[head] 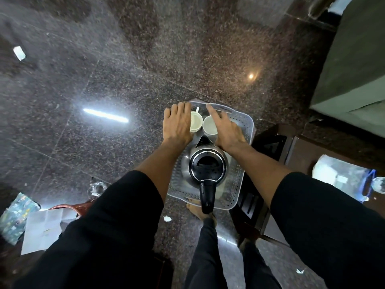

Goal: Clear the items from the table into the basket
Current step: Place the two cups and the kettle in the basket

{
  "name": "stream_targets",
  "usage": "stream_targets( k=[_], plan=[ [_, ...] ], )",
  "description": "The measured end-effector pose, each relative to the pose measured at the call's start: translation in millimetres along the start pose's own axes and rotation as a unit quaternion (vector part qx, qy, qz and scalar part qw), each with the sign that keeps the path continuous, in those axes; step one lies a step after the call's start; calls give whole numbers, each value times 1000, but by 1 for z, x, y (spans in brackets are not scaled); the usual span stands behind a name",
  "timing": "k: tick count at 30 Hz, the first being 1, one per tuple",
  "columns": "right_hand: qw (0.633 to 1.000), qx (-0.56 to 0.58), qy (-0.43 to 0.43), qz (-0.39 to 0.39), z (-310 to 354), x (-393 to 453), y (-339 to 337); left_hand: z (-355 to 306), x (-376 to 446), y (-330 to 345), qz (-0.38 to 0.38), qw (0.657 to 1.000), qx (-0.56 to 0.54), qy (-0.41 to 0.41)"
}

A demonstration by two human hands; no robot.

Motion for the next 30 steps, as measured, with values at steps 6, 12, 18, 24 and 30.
stream_targets(
  k=[6,12,18,24,30],
  plan=[
    [982,130,129,-43,-27,-36,5,19,-57,5,9,953,-236,-192],
    [911,365,185,44,-30,-45,30,30,-86,17,113,903,-304,-281],
    [885,421,188,68,-30,-45,36,27,-75,13,102,926,-274,-240],
    [874,436,205,63,-31,-53,44,25,-77,14,91,931,-259,-240],
    [884,414,210,59,-29,-60,44,26,-77,11,82,919,-287,-259]
  ],
)
Point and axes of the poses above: each hand's wrist, its own x-axis towards the middle knuckle, its own y-axis out of the palm, z = x × y, the point moved 5 cm from there along x, towards the middle knuckle, and after that the axes turned 3 degrees about z, right-handed, at the moved point
